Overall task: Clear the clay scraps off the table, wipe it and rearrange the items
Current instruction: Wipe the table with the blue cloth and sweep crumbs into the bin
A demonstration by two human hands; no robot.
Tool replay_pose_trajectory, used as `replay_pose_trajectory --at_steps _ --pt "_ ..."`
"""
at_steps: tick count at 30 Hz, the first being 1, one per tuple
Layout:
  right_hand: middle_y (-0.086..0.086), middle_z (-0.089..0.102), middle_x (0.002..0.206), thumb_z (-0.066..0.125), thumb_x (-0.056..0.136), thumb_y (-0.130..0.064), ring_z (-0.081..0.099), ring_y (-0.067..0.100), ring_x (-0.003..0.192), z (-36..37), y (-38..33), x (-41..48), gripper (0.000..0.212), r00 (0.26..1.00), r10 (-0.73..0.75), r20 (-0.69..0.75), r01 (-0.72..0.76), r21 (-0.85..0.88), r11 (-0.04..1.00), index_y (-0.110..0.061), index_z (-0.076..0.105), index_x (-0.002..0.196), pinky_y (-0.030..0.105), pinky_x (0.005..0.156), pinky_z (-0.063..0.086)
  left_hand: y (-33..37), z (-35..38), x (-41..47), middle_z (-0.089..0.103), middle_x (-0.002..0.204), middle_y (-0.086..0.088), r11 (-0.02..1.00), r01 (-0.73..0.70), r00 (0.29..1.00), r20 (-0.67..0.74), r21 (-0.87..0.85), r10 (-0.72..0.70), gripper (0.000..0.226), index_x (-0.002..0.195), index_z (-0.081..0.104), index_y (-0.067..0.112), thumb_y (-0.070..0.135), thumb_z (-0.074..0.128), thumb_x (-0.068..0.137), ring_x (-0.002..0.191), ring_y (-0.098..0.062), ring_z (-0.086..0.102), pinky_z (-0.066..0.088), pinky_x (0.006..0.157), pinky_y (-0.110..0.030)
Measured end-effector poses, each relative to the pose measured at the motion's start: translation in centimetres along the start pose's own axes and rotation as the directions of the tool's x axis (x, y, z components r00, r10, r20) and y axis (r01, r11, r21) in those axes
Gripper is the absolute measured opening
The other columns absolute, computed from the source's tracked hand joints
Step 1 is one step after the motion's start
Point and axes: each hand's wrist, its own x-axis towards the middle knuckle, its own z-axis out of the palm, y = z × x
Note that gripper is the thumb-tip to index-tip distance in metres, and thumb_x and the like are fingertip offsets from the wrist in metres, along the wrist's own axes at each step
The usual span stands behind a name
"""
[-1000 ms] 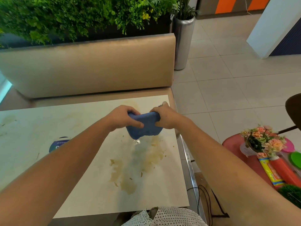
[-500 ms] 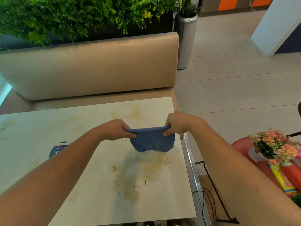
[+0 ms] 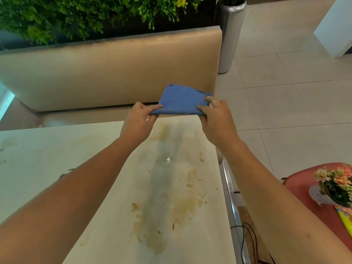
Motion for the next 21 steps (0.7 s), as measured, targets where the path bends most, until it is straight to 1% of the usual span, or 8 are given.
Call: replay_pose_trajectory --at_steps 1,3,6,8,12,14,17,21 --pt "0.017 0.057 0.140 0.069 0.094 -0.014 0.050 0.043 0.124 0.9 0.7 -0.8 0.025 0.999 0.009 0.032 -0.008 -0.027 1.000 -0.011 0.075 0.117 0.054 0.097 0.049 -0.9 1.1 -0.2 0.043 0.103 0.004 1.000 -0.001 1.000 0.030 0.029 0.001 0.034 0.137 0.063 0.042 0.037 0.056 0.104 0.076 -0.013 0.049 0.041 0.078 -0.028" --pt "0.012 0.048 0.150 0.064 0.094 -0.024 0.040 0.040 0.132 2.8 2.2 -2.9 0.028 0.959 0.089 0.270 -0.055 -0.129 0.990 -0.020 0.074 0.120 0.059 0.105 0.040 -3.5 4.1 -0.9 0.046 0.111 0.003 0.995 -0.003 0.986 0.164 0.098 -0.013 0.039 0.141 0.058 0.043 0.038 0.059 0.102 0.087 -0.015 0.052 0.047 0.086 -0.033" --pt "0.008 0.021 0.164 0.054 0.093 -0.043 0.017 0.037 0.147 5.7 4.1 -6.3 0.037 0.769 0.241 0.593 -0.079 -0.286 0.955 -0.032 0.063 0.126 0.065 0.119 0.014 -7.7 7.9 -2.8 0.044 0.136 -0.002 0.959 -0.008 0.914 0.391 0.284 -0.108 0.051 0.148 0.049 0.043 0.044 0.061 0.099 0.121 -0.023 0.052 0.047 0.105 -0.040" --pt "0.008 0.006 0.168 0.050 0.095 -0.050 0.006 0.038 0.152 7.4 4.4 -7.8 0.050 0.760 0.243 0.603 -0.090 -0.272 0.958 -0.036 0.047 0.143 0.064 0.121 0.008 -9.9 8.9 -3.9 0.040 0.148 -0.005 0.947 0.056 0.926 0.337 0.317 -0.168 0.058 0.153 0.042 0.040 0.045 0.061 0.098 0.132 -0.027 0.046 0.044 0.109 -0.042" --pt "0.005 -0.015 0.170 0.043 0.100 -0.056 -0.014 0.034 0.155 11.2 3.3 -5.9 0.064 0.849 0.166 0.502 -0.077 -0.193 0.978 -0.042 0.021 0.158 0.063 0.123 0.003 -13.3 8.2 -2.9 0.024 0.161 -0.010 0.919 0.276 0.926 0.178 0.283 -0.333 0.072 0.161 0.025 0.034 0.047 0.059 0.099 0.143 -0.037 0.032 0.037 0.113 -0.051" --pt "0.002 -0.019 0.169 0.040 0.099 -0.061 -0.018 0.034 0.155 13.6 2.8 -4.0 0.065 0.888 0.109 0.447 -0.036 -0.170 0.985 -0.047 0.016 0.158 0.066 0.121 -0.001 -15.2 7.7 -1.8 0.010 0.168 -0.012 0.887 0.316 0.886 0.230 0.338 -0.403 0.079 0.163 0.016 0.037 0.056 0.055 0.098 0.150 -0.041 0.019 0.030 0.118 -0.054" --pt "0.001 -0.021 0.169 0.028 0.094 -0.078 -0.016 0.037 0.155 17.7 3.7 -2.6 0.073 0.871 0.105 0.480 0.013 -0.235 0.972 -0.052 0.004 0.158 0.076 0.115 -0.002 -17.7 7.5 0.1 -0.006 0.172 -0.010 0.846 0.336 0.822 0.310 0.414 -0.478 0.087 0.164 0.005 0.040 0.070 0.048 0.094 0.157 -0.042 0.001 0.015 0.125 -0.055" --pt "0.006 -0.012 0.170 0.012 0.088 -0.088 -0.010 0.039 0.156 20.5 4.8 -2.9 0.082 0.868 0.150 0.474 0.021 -0.336 0.941 -0.049 -0.002 0.159 0.078 0.113 -0.002 -19.9 7.6 2.2 -0.006 0.172 -0.007 0.822 0.321 0.761 0.389 0.470 -0.519 0.088 0.164 0.004 0.036 0.077 0.037 0.093 0.156 -0.043 0.003 0.016 0.125 -0.058"
